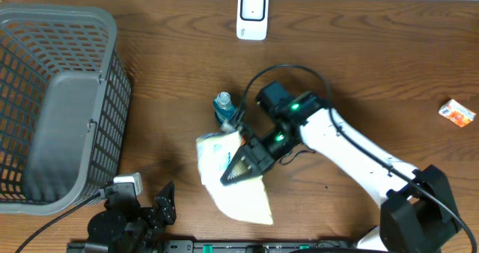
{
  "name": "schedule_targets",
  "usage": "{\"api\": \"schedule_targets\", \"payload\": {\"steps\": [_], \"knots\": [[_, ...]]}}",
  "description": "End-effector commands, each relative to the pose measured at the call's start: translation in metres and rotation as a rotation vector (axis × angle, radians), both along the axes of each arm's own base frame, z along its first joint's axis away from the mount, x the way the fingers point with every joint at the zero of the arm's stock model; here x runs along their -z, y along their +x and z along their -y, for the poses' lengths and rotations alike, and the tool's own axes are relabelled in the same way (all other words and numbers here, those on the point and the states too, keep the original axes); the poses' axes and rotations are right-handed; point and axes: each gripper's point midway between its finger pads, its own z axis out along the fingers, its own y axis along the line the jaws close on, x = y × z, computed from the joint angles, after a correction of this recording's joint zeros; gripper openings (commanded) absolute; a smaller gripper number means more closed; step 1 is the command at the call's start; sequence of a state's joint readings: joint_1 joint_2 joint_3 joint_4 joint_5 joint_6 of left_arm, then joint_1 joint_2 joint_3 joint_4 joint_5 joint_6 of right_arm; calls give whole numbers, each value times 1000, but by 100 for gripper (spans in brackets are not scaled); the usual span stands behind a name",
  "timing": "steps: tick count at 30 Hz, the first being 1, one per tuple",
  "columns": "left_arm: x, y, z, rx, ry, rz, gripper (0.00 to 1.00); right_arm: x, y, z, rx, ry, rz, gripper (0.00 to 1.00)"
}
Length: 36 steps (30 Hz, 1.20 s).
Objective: Scan the item barcode
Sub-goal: 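Lift the snack bag and swing it to the right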
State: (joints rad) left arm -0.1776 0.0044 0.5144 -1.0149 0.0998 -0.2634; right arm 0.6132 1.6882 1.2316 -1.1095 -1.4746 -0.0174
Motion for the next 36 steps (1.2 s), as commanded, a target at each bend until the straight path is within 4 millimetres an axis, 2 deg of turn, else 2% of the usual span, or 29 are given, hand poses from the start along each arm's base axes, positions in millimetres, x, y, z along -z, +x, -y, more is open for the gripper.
{"api": "schedule_targets", "payload": {"steps": [1,7,10,12,15,18,19,22,26,30,32,36], "knots": [[0,0,0,6,7,2,86,-21,19,10,68,37,-103,1],[0,0,0,6,7,2,86,-22,36,31,166,-38,-234,1],[0,0,0,6,7,2,86,-21,47,39,201,29,-112,1],[0,0,0,6,7,2,86,-11,56,47,223,27,1,1],[0,0,0,7,7,2,86,35,83,75,280,-196,170,1],[0,0,0,6,7,2,86,100,121,126,431,-681,207,1],[0,0,0,6,7,2,86,119,134,149,511,-866,209,1],[0,0,0,6,7,2,86,141,153,191,647,-1172,265,1],[0,0,0,6,7,2,86,145,164,192,686,-1259,357,1],[0,0,0,6,7,2,86,151,174,199,741,-1425,479,1],[0,0,0,6,7,2,86,162,172,193,716,-1470,505,1],[0,0,0,6,7,2,86,201,168,170,653,-1491,453,1]]}}
